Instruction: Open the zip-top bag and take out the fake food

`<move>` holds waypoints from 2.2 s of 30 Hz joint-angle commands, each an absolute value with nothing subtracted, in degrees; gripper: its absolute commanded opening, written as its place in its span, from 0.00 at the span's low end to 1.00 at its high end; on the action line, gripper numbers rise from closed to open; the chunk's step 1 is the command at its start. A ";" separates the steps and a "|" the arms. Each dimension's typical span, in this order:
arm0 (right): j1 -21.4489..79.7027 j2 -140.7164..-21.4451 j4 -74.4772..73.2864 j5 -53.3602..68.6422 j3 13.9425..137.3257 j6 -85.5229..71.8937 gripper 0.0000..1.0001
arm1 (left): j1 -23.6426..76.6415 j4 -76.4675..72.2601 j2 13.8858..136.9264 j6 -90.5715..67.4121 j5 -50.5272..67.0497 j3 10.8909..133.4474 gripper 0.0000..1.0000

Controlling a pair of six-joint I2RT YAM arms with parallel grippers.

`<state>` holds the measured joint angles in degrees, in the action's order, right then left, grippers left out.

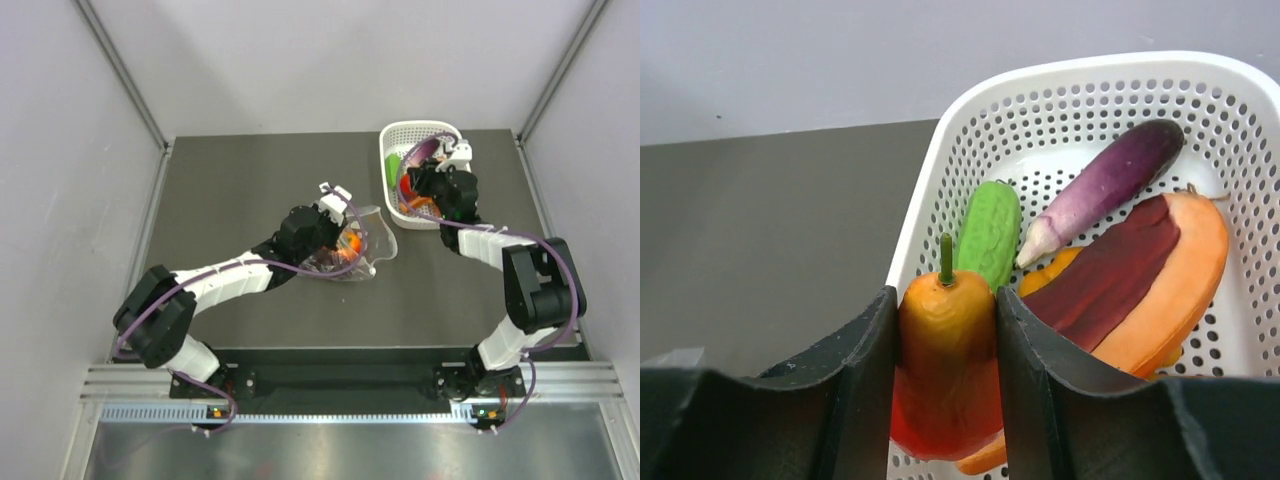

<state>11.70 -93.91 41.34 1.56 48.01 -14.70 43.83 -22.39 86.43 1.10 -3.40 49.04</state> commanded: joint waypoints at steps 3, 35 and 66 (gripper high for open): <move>10.81 -93.07 45.71 -1.49 48.69 -14.68 0.62 | 43.42 -26.98 87.10 0.18 -2.37 49.30 0.00; 21.79 -68.90 44.30 18.80 29.71 -8.70 0.78 | 41.22 -27.60 83.67 0.09 -2.37 45.61 0.00; 25.84 -88.50 39.02 34.01 37.79 -3.25 0.53 | 40.34 -27.25 84.29 0.09 -0.97 45.44 0.00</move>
<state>25.15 -87.05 39.20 34.50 34.30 -5.30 40.86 -24.10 85.71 0.34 -2.04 45.60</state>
